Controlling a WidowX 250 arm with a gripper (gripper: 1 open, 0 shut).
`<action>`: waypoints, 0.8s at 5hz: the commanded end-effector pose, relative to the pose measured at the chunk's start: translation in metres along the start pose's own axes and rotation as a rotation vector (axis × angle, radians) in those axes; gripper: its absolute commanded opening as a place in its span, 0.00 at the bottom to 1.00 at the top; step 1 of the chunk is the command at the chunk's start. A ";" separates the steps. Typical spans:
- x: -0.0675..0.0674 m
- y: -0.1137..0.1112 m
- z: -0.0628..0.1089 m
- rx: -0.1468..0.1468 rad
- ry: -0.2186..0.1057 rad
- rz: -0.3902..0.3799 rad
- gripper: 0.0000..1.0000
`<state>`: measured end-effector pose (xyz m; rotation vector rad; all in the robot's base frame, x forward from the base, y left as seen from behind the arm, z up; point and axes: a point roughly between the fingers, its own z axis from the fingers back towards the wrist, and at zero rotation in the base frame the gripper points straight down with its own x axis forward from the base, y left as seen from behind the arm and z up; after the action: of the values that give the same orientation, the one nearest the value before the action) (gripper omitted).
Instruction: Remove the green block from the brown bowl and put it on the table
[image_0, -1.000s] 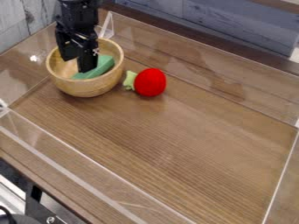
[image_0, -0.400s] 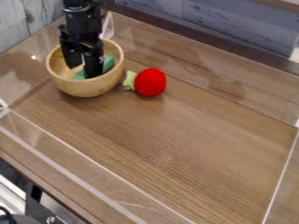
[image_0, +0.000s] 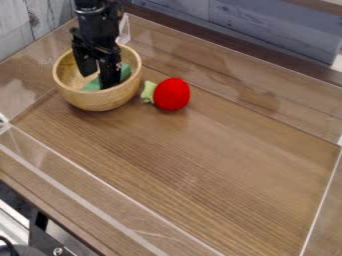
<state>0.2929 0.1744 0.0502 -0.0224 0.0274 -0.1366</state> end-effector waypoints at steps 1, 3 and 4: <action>0.005 -0.005 0.004 0.026 -0.041 0.035 1.00; 0.006 -0.013 0.004 0.010 -0.053 0.085 1.00; 0.007 -0.019 0.028 0.019 -0.091 0.075 0.00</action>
<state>0.2882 0.1510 0.0539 -0.0490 0.0063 -0.0579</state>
